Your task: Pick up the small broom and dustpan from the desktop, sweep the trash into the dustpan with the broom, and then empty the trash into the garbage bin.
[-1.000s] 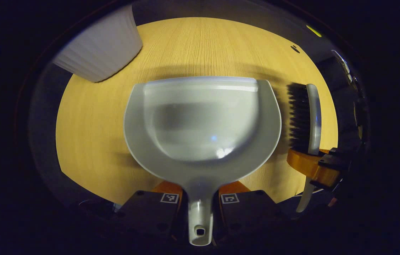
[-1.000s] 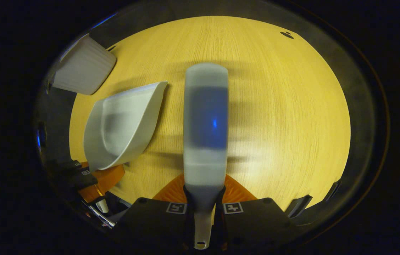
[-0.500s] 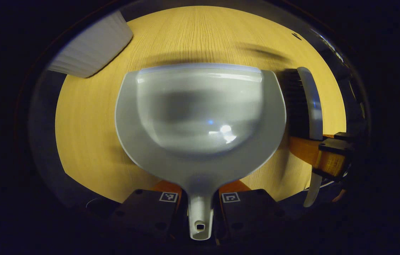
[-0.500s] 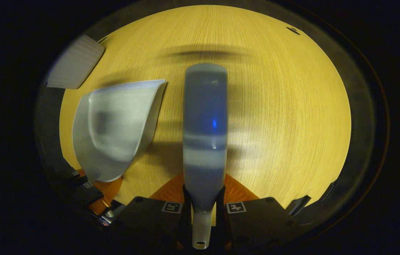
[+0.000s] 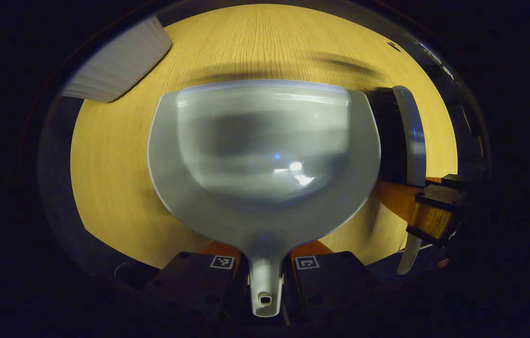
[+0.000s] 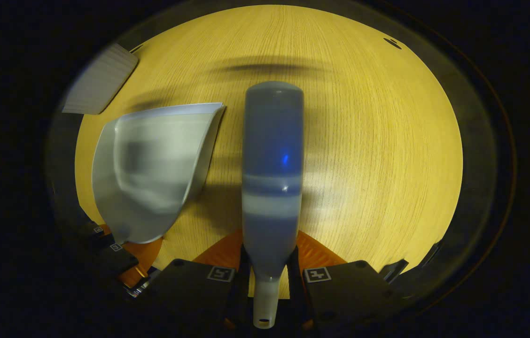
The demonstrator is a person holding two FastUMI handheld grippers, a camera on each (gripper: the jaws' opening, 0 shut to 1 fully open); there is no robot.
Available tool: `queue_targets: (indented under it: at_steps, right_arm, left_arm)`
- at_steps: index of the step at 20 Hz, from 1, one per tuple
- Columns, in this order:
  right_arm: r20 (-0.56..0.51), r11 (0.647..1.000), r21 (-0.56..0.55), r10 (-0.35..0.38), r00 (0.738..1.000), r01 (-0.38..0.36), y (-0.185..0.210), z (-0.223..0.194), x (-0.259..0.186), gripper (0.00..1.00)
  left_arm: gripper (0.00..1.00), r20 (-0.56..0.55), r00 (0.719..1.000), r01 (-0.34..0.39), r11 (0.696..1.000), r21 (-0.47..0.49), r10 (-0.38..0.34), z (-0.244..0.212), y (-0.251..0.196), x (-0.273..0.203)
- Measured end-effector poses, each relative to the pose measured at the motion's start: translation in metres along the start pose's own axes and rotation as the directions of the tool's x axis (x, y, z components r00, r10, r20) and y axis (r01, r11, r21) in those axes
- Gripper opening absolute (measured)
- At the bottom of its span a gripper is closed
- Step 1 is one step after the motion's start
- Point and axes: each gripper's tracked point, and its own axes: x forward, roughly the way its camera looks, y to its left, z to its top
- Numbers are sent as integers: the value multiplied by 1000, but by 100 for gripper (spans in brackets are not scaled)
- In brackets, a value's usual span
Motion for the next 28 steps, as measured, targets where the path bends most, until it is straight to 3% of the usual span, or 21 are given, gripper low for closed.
queue_targets:
  at_steps: [1, 3, 4, 6, 7, 9, 13, 16, 21, 23, 26, 28]
  right_arm:
    - [-1, 1000, -2, 0, 1000, 0, 0, 0, -1, 46]
    - [-8, 1000, -9, 14, 1000, -14, 3, -1, -2, 41]
    - [-11, 1000, -8, 25, 1000, -26, 8, -1, -4, 51]
    - [-9, 1000, -18, 21, 1000, -21, 11, -3, 4, 64]
    - [-5, 1000, -17, 17, 1000, -18, 11, -2, 2, 70]
    - [2, 1000, -13, 17, 1000, -17, 11, -1, 0, 65]
    - [19, 1000, -10, 23, 1000, -23, 13, -5, -2, 70]
    - [66, 1000, -1, 0, 998, 0, 7, -5, -9, 100]
    - [124, 1000, 14, 5, 992, -7, 3, -10, -33, 100]
    - [156, 1000, 15, 4, 988, -7, 3, -15, -47, 100]
    - [214, 1000, 17, 12, 977, -16, 6, -29, -70, 100]
    - [252, 1000, 0, 29, 967, -30, 9, -41, -88, 100]
  left_arm:
    - [30, -1, 1000, 5, 1000, 1, -5, 0, 0, 0]
    - [34, 1, 999, 48, 999, -7, -48, 1, -11, -2]
    - [54, -7, 999, 46, 999, -15, -46, -1, -13, -1]
    - [77, -18, 1000, 1, 999, -42, -2, -5, -9, 2]
    - [83, -12, 1000, 2, 999, -49, -2, -4, -9, 5]
    - [84, -28, 1000, 12, 999, -45, -13, -10, -7, 2]
    - [84, -39, 997, 61, 996, -60, -64, -18, -11, -1]
    - [83, 17, 1000, 16, 1000, -27, -15, -17, -3, -8]
    - [83, 118, 993, -10, 999, 40, 5, -20, 1, -26]
    - [83, 175, 983, -62, 995, 83, 47, -23, 8, -35]
    - [83, 272, 961, -76, 990, 121, 41, -30, 7, -54]
    - [83, 381, 925, -81, 985, 150, 18, -28, 4, -69]
